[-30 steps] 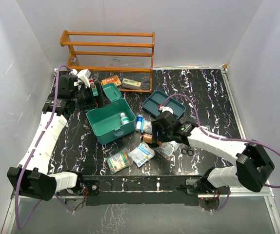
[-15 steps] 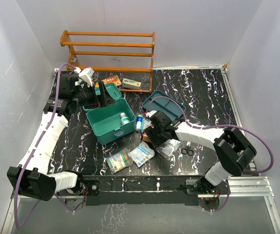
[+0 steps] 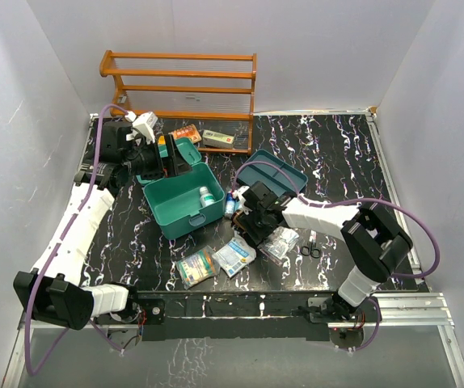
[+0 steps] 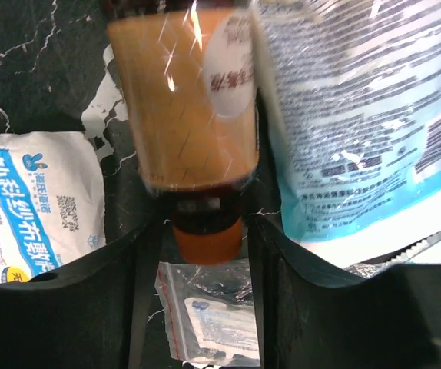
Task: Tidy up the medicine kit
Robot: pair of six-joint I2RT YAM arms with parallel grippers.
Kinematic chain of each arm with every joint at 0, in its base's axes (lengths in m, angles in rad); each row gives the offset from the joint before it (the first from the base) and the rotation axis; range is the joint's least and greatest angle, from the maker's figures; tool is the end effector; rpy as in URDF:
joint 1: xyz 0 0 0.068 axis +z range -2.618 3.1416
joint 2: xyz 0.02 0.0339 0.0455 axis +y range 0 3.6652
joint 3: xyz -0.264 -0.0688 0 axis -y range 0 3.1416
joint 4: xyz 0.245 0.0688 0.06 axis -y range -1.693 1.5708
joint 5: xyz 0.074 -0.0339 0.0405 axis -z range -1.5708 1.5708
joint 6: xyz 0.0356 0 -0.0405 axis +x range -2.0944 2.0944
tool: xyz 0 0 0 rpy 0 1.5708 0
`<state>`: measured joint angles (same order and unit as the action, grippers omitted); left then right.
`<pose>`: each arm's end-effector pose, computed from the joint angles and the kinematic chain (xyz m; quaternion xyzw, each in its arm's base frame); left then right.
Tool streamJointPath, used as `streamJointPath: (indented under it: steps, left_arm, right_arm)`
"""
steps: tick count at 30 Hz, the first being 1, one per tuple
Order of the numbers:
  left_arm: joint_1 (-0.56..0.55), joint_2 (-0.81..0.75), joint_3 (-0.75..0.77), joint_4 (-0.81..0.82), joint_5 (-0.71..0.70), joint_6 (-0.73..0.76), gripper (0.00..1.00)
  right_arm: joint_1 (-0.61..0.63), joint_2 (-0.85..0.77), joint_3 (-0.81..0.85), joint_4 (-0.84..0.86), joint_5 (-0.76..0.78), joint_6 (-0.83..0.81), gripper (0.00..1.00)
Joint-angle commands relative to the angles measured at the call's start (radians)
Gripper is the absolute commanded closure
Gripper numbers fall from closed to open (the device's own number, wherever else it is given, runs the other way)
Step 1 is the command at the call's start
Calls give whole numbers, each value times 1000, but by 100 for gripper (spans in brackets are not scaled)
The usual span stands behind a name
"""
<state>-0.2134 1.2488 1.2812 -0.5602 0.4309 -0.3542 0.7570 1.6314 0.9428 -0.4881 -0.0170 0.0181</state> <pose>0.2620 -0.0720 0.3783 0.0467 0.8524 -0.3142 0.4153 0.2216 0.2102 0.1665 -0.3557 0.9138 0.0817 0.1781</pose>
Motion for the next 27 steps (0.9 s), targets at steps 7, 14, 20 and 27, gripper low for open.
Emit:
streamJointPath:
  steps: [7, 14, 20, 27]
  left_arm:
    - [-57, -40, -24, 39, 27, 72, 8]
    - [-81, -82, -82, 109, 13, 93, 7]
    - [-86, -84, -89, 107, 6, 109, 7]
    - [-90, -80, -94, 102, -8, 113, 7]
  right_arm:
    - [-7, -68, 54, -44, -153, 6, 83]
    - [-12, -64, 62, -33, -176, 31, 80]
    - [-13, -29, 79, -2, -175, 44, 65]
    - [-12, 39, 83, 66, -168, 26, 60]
